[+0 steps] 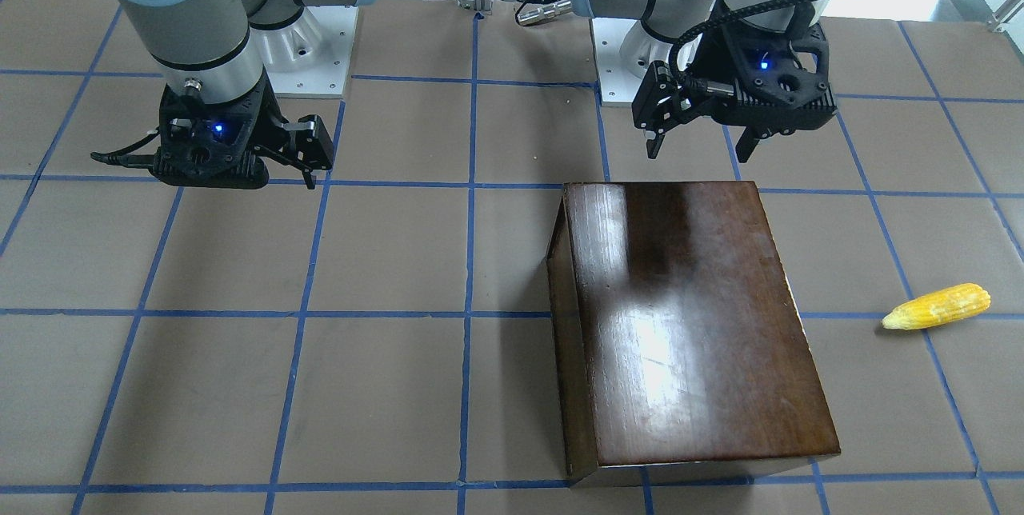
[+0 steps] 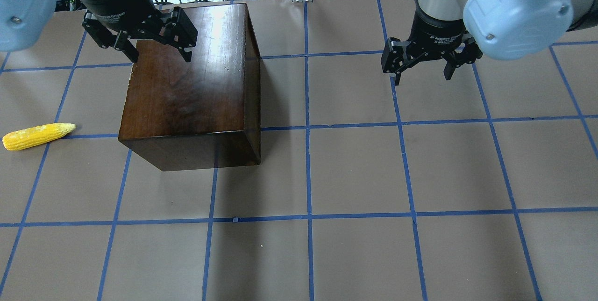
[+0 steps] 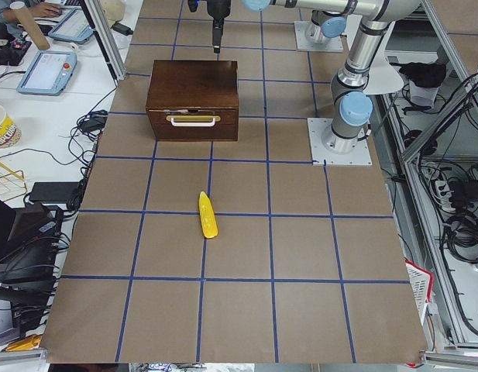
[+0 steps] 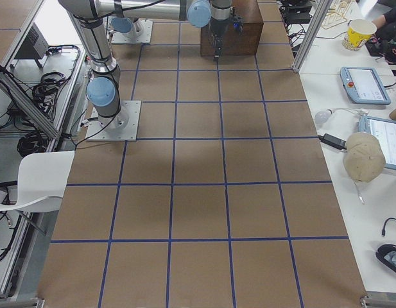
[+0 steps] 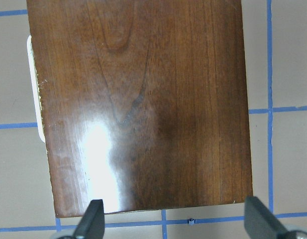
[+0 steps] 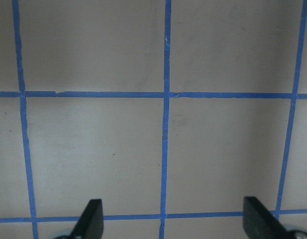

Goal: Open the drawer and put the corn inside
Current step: 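Raise the left gripper off the cabinet top, then move the left gripper down beside the cabinet toward the white drawer handle, then close the left gripper on the white drawer handle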

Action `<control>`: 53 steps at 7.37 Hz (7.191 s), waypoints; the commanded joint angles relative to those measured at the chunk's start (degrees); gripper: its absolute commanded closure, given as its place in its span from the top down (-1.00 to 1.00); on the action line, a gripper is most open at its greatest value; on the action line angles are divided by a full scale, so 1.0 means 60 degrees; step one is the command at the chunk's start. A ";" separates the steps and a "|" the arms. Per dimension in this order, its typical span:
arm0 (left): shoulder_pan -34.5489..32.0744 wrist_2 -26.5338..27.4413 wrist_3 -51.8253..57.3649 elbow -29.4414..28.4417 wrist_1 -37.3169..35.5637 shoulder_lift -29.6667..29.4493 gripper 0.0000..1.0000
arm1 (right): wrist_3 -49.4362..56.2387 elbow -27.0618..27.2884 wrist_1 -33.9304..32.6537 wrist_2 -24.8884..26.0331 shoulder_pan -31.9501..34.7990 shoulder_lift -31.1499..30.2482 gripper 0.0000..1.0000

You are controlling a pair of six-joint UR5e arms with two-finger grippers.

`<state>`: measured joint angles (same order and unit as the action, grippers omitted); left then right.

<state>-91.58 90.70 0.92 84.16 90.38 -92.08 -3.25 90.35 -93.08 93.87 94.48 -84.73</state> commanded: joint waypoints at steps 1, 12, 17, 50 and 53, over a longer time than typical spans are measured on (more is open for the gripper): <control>0.0000 0.0015 -0.0007 0.0007 0.0039 -0.0034 1.00 | 0.0000 0.0000 0.0000 0.0000 0.0000 0.0000 1.00; 0.0218 0.0015 0.0471 0.0036 0.0010 -0.0093 1.00 | 0.0000 0.0000 0.0000 0.0000 0.0000 0.0000 1.00; 0.3365 -0.0380 0.3270 -0.0023 -0.0107 -0.0781 1.00 | 0.0000 0.0000 0.0000 0.0000 0.0000 0.0000 1.00; 0.4922 -0.3677 0.4372 0.0856 -0.2126 -0.3667 1.00 | 0.0000 0.0000 0.0000 0.0000 0.0000 0.0000 1.00; 0.4922 -0.3677 0.4372 0.1119 -0.2509 -0.3741 1.00 | 0.0000 0.0000 0.0000 0.0000 0.0000 0.0000 1.00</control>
<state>-62.05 68.64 27.23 90.31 75.81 -114.36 -3.25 90.35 -93.08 93.87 94.48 -84.73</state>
